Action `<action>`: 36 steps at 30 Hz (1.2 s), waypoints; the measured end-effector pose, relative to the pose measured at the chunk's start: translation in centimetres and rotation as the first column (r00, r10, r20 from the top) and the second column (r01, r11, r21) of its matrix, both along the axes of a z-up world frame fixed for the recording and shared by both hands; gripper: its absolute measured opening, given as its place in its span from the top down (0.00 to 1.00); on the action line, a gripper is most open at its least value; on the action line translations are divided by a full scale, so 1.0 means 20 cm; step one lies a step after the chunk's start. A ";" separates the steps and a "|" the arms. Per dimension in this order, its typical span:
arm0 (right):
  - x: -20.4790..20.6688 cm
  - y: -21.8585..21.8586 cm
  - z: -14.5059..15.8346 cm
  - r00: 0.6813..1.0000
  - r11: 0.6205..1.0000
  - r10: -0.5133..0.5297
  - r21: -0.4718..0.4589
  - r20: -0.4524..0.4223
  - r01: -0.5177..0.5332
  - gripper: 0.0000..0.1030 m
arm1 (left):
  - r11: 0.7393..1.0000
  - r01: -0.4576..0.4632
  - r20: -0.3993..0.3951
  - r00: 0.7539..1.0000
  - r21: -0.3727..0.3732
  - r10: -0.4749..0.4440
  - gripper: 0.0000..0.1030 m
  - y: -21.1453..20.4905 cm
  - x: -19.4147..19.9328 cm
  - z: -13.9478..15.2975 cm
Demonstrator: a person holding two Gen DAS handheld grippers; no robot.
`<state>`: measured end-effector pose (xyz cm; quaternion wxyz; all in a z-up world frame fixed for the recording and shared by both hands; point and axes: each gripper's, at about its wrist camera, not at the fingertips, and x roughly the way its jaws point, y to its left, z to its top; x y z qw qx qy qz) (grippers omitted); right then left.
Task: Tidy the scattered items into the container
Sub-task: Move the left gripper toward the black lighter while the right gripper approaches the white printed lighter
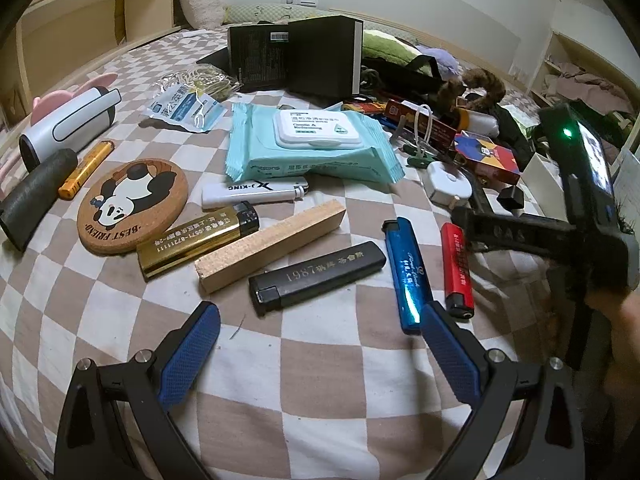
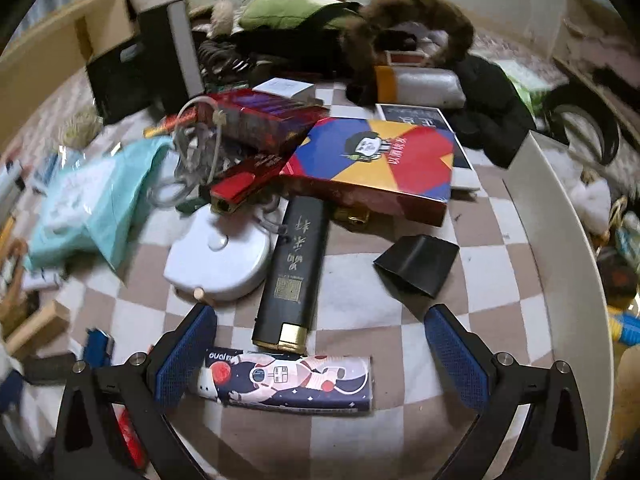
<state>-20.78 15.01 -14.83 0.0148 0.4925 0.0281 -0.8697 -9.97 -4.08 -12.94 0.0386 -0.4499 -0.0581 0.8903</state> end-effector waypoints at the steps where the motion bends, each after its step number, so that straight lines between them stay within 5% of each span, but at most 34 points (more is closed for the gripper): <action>1: 0.02 0.00 0.00 1.000 1.000 0.018 0.001 0.005 -0.018 0.00 | 1.000 -0.002 0.000 1.000 0.001 0.002 0.02 0.00 0.00 0.00; 10: 0.20 0.13 0.04 0.990 0.991 0.135 -0.012 0.046 -0.135 0.00 | 1.000 -0.005 0.004 1.000 -0.003 0.005 0.02 0.00 -0.01 0.00; 15: 0.23 0.16 0.15 0.988 0.984 0.140 -0.100 -0.064 -0.146 0.00 | 1.000 -0.015 0.000 1.000 -0.003 0.015 0.02 0.00 -0.01 0.00; 22: 0.17 -0.15 0.20 0.937 0.941 0.331 -0.036 -0.112 -0.337 0.00 | 0.997 -0.073 -0.010 0.997 0.022 0.074 0.02 -0.07 0.02 0.02; 29: 0.15 -0.36 0.10 0.880 0.882 0.470 0.064 -0.069 -0.466 0.00 | 0.987 -0.152 -0.115 0.981 0.053 0.157 0.02 -0.17 0.10 0.14; 36: 0.25 -0.49 0.07 0.797 0.798 0.602 0.074 -0.048 -0.598 0.00 | 0.980 -0.177 -0.016 0.984 0.087 0.179 0.02 -0.21 0.05 0.06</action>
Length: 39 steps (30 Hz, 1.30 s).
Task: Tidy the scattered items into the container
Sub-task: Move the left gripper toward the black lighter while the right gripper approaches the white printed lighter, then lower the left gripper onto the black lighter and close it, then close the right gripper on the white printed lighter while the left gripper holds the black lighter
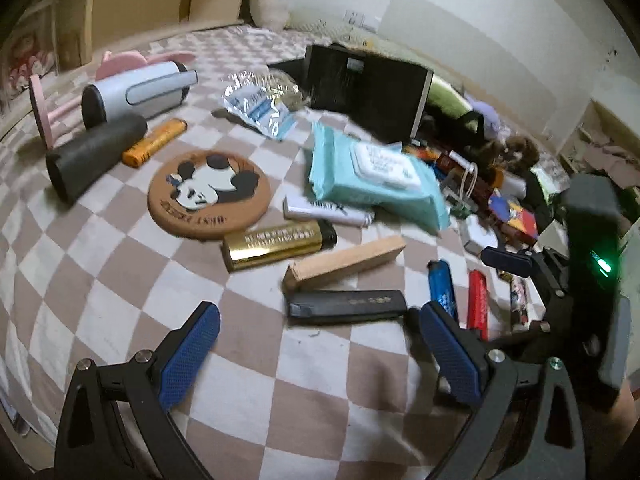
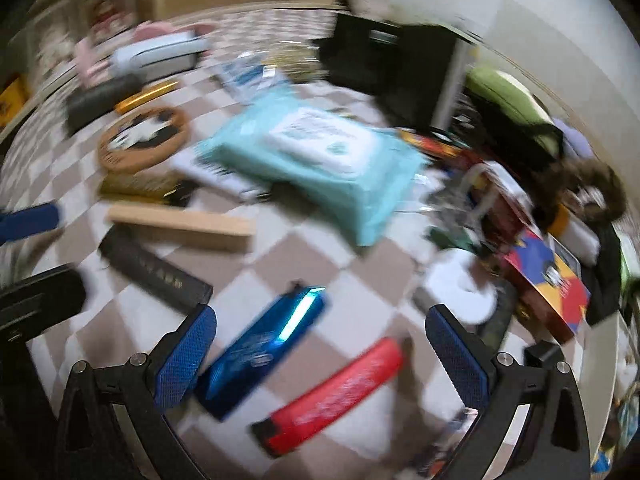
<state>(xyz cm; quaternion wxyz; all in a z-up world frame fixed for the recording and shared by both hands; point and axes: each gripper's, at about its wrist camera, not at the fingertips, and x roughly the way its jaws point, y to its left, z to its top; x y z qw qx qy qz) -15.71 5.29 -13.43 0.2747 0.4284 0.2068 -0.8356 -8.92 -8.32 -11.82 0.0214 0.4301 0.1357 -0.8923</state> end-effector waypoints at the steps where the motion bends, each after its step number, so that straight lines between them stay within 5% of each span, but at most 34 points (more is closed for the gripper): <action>1: 0.02 -0.01 0.00 1.000 1.000 0.025 -0.004 0.000 -0.025 0.00 | 1.000 0.004 0.002 1.000 -0.011 -0.004 0.02 0.01 0.00 0.00; 12: 0.20 0.27 0.09 0.996 0.992 -0.082 -0.097 0.030 0.085 0.00 | 0.989 0.045 0.030 0.999 -0.140 -0.041 0.02 0.12 -0.10 -0.06; 21: 0.16 0.62 0.12 0.941 0.904 -0.300 -0.270 0.156 0.333 0.00 | 0.963 0.010 0.020 1.000 -0.269 -0.005 0.03 0.23 -0.16 -0.12; 25: 0.16 0.65 0.13 0.931 0.895 -0.325 -0.264 0.165 0.359 0.00 | 0.964 0.010 0.015 1.000 -0.267 -0.006 0.06 0.22 -0.15 -0.12; 29: 0.16 0.65 0.10 0.925 0.896 -0.316 -0.256 0.210 0.364 0.00 | 0.967 -0.001 0.008 1.000 -0.255 0.003 0.20 0.21 -0.12 -0.10; 39: 0.19 0.66 0.05 0.899 0.866 -0.263 -0.325 0.349 0.379 0.00 | 0.978 0.051 0.004 0.999 -0.204 -0.052 0.20 0.23 -0.06 -0.09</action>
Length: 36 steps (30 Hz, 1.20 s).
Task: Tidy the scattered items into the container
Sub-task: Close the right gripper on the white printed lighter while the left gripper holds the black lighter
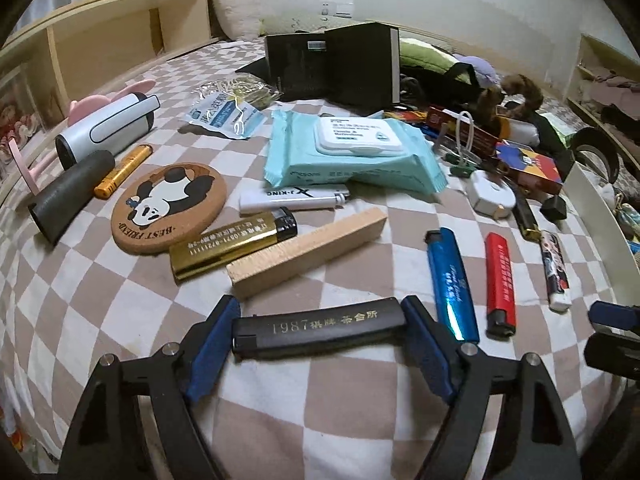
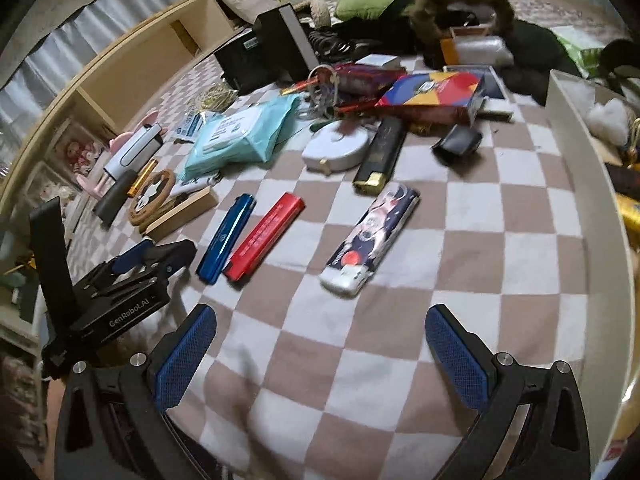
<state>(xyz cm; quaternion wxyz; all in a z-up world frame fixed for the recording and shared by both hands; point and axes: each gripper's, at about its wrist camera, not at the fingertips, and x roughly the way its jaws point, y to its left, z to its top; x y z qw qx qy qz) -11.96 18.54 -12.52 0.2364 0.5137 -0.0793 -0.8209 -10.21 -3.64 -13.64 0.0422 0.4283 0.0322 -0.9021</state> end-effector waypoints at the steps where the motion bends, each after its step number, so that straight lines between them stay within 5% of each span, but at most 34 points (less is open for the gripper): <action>1: 0.00 -0.01 0.00 1.000 1.000 0.010 -0.007 0.003 -0.010 0.00 | 1.000 0.002 0.000 1.000 0.003 -0.002 0.20 0.00 0.00 0.00; 10: -0.02 -0.20 -0.03 0.993 0.993 0.118 -0.005 -0.018 -0.118 0.00 | 0.999 0.004 -0.006 1.000 0.038 -0.004 0.20 -0.01 0.01 0.00; 17: -0.09 -0.17 0.01 0.988 0.968 0.151 -0.198 -0.016 -0.151 0.00 | 0.997 -0.003 -0.010 1.000 0.075 0.004 0.20 -0.04 0.02 0.01; 23: -0.16 -0.08 0.09 0.989 0.998 0.051 0.038 -0.141 -0.047 0.02 | 0.998 0.002 -0.008 1.000 0.065 -0.002 0.20 -0.03 0.02 0.01; 25: -0.21 -0.07 0.08 0.984 0.991 0.079 0.120 -0.160 -0.060 0.14 | 0.998 0.003 -0.008 1.000 0.068 -0.002 0.20 -0.04 0.02 0.01; 28: -0.23 -0.10 0.06 0.966 0.959 0.184 0.248 -0.182 -0.136 0.20 | 0.998 -0.003 -0.007 1.000 0.067 0.003 0.20 -0.03 0.03 0.01; 36: -0.24 -0.13 -0.01 0.940 0.925 0.295 0.299 -0.170 -0.236 0.19 | 0.998 -0.003 -0.003 1.000 0.055 0.003 0.20 -0.02 0.03 0.01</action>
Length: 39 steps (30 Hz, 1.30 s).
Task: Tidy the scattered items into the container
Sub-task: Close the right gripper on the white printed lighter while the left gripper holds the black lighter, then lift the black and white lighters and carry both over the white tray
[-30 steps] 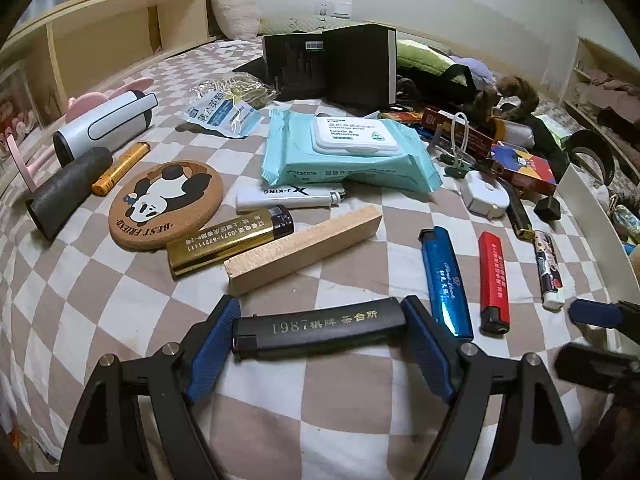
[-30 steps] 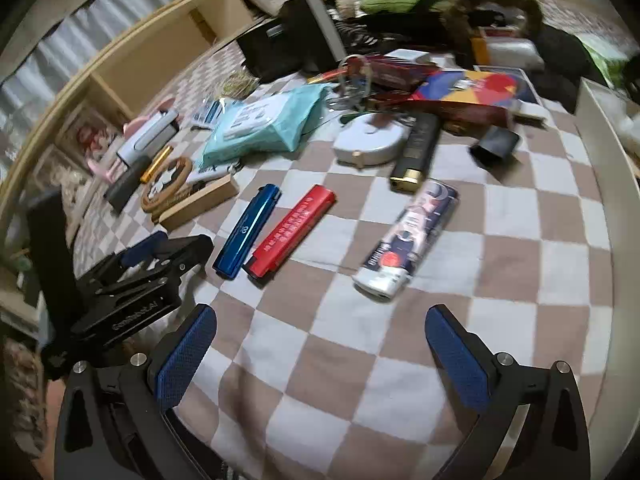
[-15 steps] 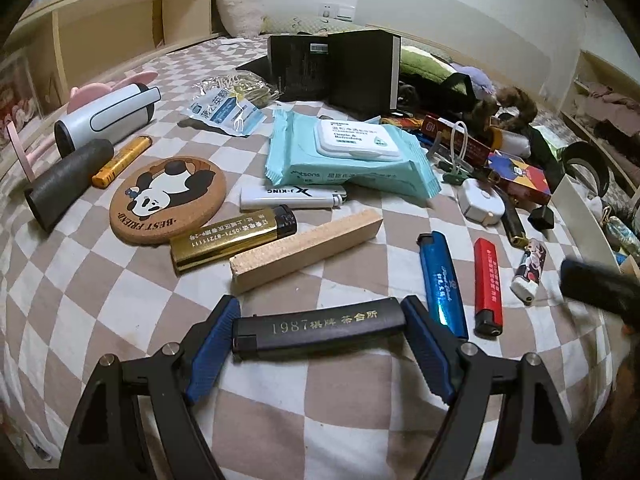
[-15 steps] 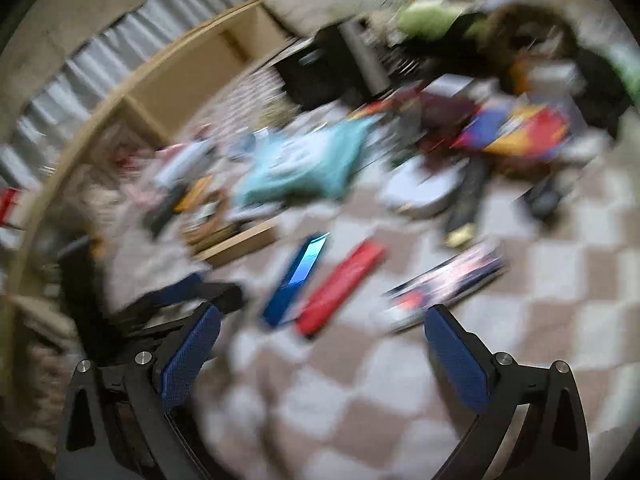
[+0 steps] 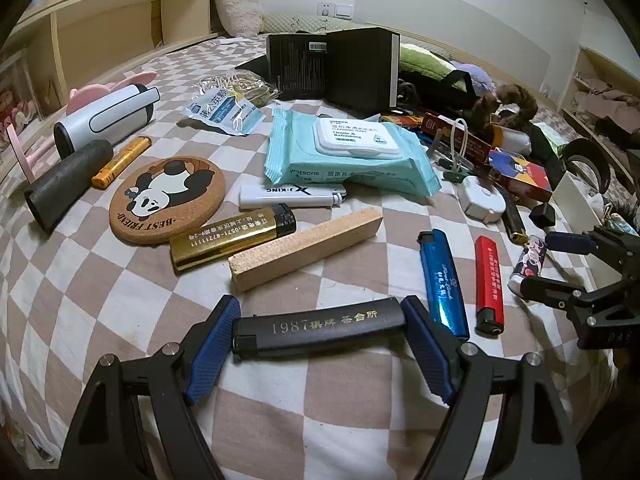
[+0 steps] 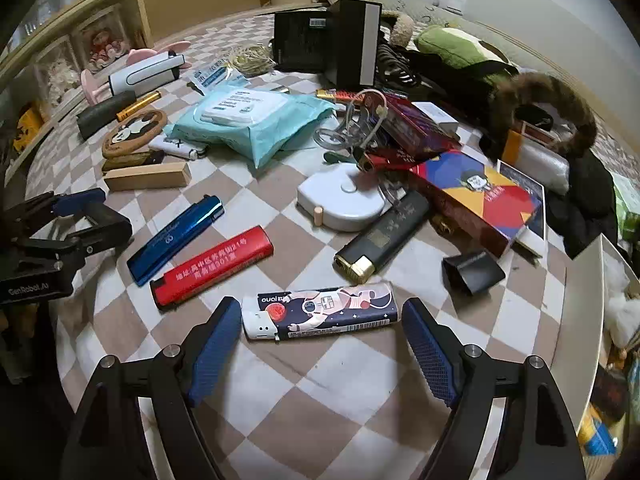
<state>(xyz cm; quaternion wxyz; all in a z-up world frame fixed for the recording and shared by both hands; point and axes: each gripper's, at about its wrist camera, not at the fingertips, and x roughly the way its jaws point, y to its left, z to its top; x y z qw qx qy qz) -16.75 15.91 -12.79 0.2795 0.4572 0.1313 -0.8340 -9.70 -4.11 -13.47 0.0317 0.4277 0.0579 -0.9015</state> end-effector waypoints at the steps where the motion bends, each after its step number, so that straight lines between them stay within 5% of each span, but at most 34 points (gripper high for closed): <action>1: 0.00 0.00 -0.01 1.000 1.000 0.013 0.007 0.000 -0.013 0.19 | 1.000 0.002 0.001 1.000 -0.001 -0.002 0.20 0.00 0.00 0.00; 11: -0.03 -0.03 -0.07 0.998 0.997 0.065 0.026 0.015 -0.066 0.18 | 1.000 0.003 0.006 1.000 -0.021 -0.003 0.20 0.02 -0.01 -0.01; 29: 0.07 0.00 -0.05 0.980 0.981 -0.191 -0.019 0.057 0.192 0.18 | 0.999 0.017 0.004 1.000 -0.046 -0.017 0.20 0.05 -0.01 -0.01; 39: 0.20 0.03 -0.02 0.955 0.952 -0.277 -0.102 0.105 0.287 0.19 | 0.999 0.051 -0.022 0.998 0.017 -0.051 0.20 0.06 0.01 0.01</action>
